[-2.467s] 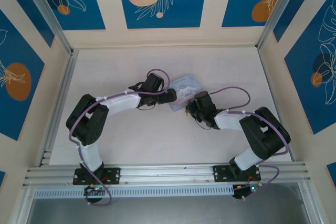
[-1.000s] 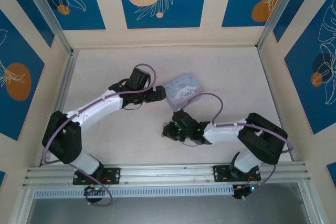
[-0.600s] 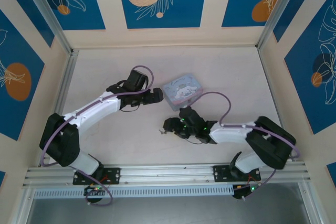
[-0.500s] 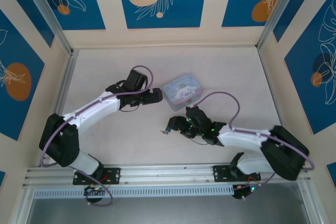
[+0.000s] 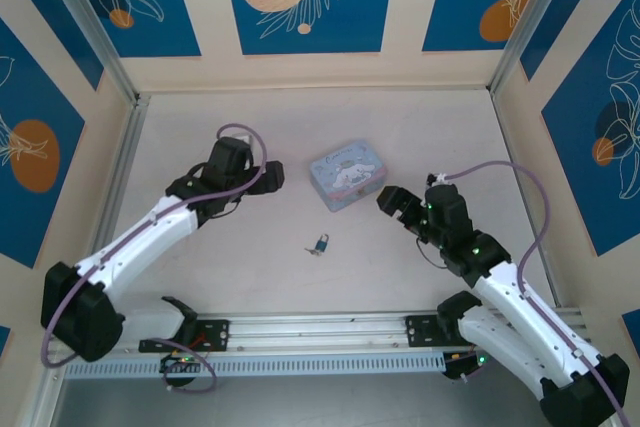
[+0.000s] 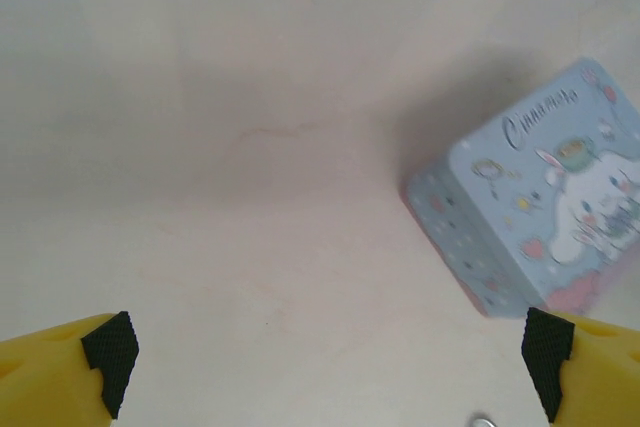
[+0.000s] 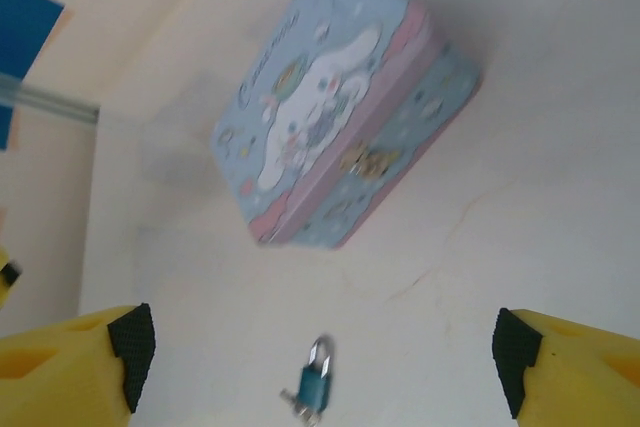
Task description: Unlock the padlock with the key
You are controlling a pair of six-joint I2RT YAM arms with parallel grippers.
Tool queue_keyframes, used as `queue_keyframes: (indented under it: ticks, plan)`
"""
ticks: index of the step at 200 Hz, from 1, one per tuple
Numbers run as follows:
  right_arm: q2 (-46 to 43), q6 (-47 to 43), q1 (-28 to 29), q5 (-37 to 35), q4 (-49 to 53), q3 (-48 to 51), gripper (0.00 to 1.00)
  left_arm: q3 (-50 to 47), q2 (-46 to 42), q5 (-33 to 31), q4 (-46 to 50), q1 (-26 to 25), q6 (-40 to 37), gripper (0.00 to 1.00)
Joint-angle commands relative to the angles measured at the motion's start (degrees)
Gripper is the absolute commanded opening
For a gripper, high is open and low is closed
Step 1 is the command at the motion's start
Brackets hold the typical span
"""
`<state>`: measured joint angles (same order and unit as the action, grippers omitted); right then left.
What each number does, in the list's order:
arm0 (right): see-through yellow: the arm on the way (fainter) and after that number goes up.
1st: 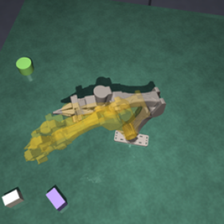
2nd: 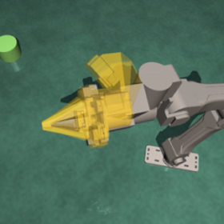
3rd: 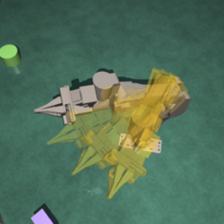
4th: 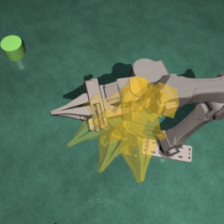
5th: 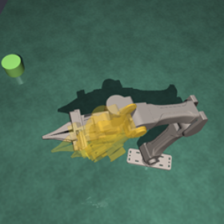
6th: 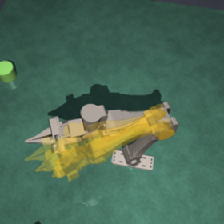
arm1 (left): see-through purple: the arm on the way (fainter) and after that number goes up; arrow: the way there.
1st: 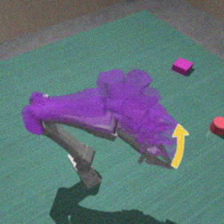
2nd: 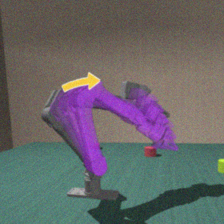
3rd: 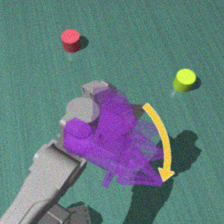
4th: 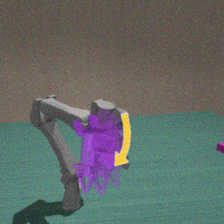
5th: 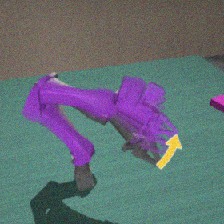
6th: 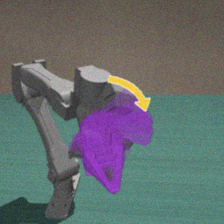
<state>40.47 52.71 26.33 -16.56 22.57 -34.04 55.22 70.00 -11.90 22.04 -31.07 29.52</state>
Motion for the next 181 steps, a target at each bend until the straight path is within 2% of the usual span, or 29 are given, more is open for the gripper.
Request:
queue_keyframes:
  ticks: [1, 17, 33, 70, 98, 138, 174, 181]
  plan:
    - [1.9, -9.9, -4.4, -6.8, 5.6, -1.1, 0.90, -6.6, -3.5, -13.9, -7.8, 0.7, -6.5, 1.00]
    - [3.9, -11.7, -8.3, -8.3, 3.3, -1.0, 0.90, -9.8, -5.9, -19.0, -10.4, 1.1, -10.1, 1.00]
    - [6.0, -14.7, -11.9, -9.3, -1.2, -0.1, 0.98, -12.1, -7.7, -21.7, -11.9, 2.8, -11.4, 1.00]
    - [11.8, -23.0, -16.4, -18.9, -13.9, 2.5, 1.00, -17.0, -10.2, -21.2, -18.8, 9.2, -14.8, 1.00]
    - [18.5, -27.8, -21.0, -21.0, -23.5, 3.2, 1.00, -20.2, -8.1, -21.1, -28.6, 12.6, -23.7, 1.00]
    - [28.1, -34.6, -23.7, -19.4, -40.8, 5.7, 1.00, -23.8, -2.6, -16.2, -40.2, 18.8, -27.5, 1.00]
    - [37.8, -40.5, -23.8, -14.3, -58.2, 9.4, 0.99, -28.0, 4.8, -11.8, -51.3, 22.1, -28.2, 1.00]
    - [37.9, -40.7, -23.8, -12.5, -57.9, 9.3, 1.00, -29.8, 6.6, -11.4, -55.3, 22.4, -28.8, 1.00]
